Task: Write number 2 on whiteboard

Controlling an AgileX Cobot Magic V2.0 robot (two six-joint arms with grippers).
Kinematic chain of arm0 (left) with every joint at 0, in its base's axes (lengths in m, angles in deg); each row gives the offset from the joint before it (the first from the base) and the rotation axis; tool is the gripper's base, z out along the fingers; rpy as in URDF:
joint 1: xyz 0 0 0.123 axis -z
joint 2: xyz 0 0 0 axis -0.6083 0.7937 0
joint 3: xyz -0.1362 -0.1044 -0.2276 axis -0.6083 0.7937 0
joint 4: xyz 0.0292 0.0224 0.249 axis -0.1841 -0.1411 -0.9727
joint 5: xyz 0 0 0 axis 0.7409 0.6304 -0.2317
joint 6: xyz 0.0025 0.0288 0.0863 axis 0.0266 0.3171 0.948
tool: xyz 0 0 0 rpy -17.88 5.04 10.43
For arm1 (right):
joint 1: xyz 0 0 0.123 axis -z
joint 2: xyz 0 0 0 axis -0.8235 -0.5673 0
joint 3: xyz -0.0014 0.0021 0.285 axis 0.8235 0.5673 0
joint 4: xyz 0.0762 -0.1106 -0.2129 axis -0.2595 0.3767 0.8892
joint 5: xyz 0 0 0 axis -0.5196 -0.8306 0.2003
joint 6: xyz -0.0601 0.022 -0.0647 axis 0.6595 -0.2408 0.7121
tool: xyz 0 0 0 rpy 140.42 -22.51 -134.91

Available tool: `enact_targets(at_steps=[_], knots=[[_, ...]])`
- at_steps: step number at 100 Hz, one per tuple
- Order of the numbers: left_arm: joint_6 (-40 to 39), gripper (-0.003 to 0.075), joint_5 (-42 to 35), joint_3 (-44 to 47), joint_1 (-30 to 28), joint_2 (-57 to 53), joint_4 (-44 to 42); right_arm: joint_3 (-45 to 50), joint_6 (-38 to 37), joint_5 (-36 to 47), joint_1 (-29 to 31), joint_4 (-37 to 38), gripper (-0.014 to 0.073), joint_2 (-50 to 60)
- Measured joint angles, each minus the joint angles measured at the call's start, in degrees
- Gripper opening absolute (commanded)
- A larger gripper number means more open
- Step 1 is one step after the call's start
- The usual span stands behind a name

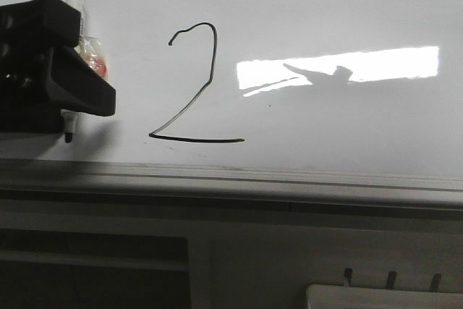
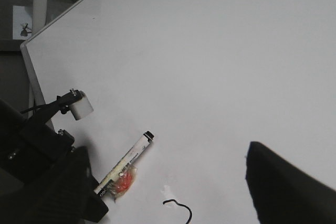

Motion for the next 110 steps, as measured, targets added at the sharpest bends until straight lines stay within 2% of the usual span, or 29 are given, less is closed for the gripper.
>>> enact_targets(at_steps=[9, 16, 23, 28, 30, 54, 79, 110], knots=[[-0.09, 0.0377, 0.22, 0.0, 0.0, -0.94, -0.17, 0.0, 0.0, 0.0, 0.0, 0.0, 0.0487, 0.0], [-0.09, 0.0279, 0.33, 0.0, 0.0, -2.47, -0.72, 0.0, 0.0, -0.39, 0.0, 0.0, 0.0379, 0.09], [-0.09, 0.0135, 0.97, 0.0, -0.06, -5.37, -1.47, 0.0, 0.0, -0.77, 0.0, -0.91, 0.0165, 0.61], [-0.09, 0.0029, 1.77, 0.0, -0.06, -7.91, -2.66, 0.05, 0.0, -0.91, 0.0, -1.43, -0.0037, 1.15], [-0.09, -0.0015, 2.25, 0.0, -0.06, -9.1, -3.49, 0.05, 0.0, -0.91, 0.0, -1.55, -0.0084, 1.54], [-0.09, -0.002, 4.26, 0.12, -0.06, -22.94, -13.48, 4.17, 0.0, -0.91, 0.0, -2.43, -0.0066, 6.96], [-0.09, -0.002, 4.48, 3.36, -0.06, -36.94, -25.8, 17.69, 0.0, 0.89, 0.0, -2.57, -0.0066, 19.95], [-0.09, -0.002, 4.95, 10.28, -0.06, -47.29, -29.14, 31.01, 0.0, 1.81, 0.0, -3.3, -0.0066, 35.75]])
